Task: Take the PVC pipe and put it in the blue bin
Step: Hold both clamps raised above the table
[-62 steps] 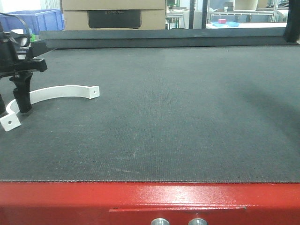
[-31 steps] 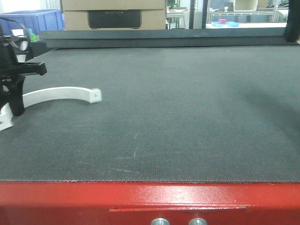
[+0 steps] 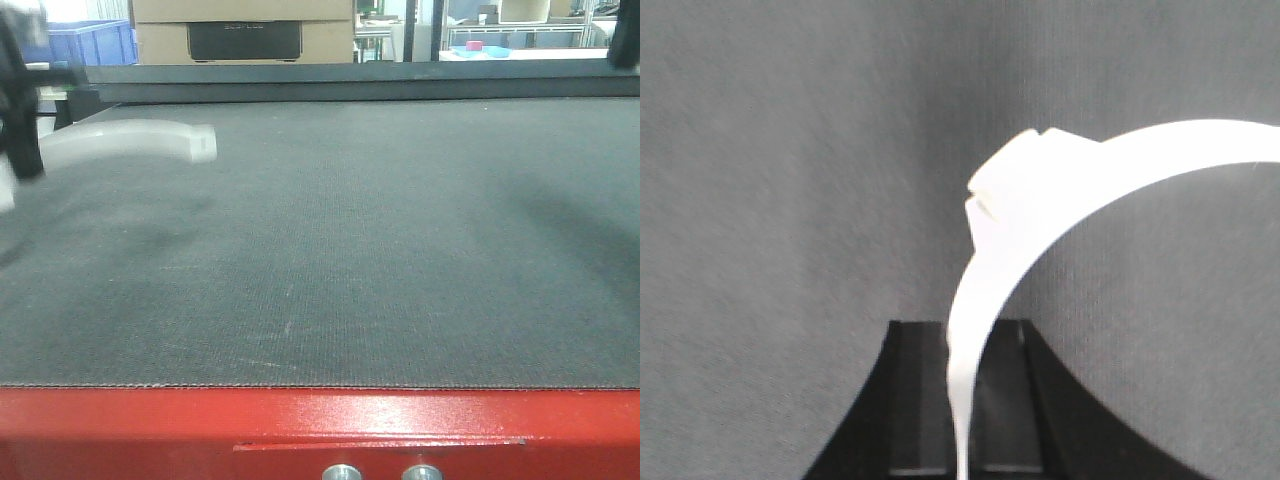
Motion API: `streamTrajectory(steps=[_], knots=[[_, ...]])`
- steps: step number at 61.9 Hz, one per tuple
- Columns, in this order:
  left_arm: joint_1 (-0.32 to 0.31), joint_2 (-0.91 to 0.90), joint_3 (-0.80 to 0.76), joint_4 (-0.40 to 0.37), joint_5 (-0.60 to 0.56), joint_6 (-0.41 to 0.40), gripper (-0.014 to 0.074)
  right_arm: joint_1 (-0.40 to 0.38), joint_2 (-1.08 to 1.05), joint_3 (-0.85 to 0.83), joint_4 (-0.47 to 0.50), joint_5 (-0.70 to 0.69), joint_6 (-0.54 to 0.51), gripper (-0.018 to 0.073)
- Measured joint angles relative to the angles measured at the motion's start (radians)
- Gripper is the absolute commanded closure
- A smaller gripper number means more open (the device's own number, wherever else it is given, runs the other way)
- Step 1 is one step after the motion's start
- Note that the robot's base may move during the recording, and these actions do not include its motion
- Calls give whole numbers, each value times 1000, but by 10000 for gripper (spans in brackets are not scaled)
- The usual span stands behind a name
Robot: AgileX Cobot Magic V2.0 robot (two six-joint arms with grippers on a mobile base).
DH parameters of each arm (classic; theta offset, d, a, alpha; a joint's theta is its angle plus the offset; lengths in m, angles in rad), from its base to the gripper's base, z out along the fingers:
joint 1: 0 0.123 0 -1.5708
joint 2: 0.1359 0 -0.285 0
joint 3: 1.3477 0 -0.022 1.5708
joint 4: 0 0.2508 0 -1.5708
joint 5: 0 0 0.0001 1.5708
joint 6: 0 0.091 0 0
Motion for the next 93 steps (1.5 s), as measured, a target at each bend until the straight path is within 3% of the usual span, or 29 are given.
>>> streamTrajectory(steps=[20,38,72,81,93], knots=[[0,-294,-4,0,-61,0,707,0,-160,5,0,-120,0,728],[0,-448,47,0,-177,0,707,0,-345,180,-44,-339,0,728],[0,-826,565,-2,-634,11,707,0,-817,677,-96,-817,-2,728],[0,-981,706,0,-741,14,707,0,-922,753,-160,-819,-2,728],[0,-1170,796,2,-749,14,707,0,-1005,776,-175,-780,-2,728]])
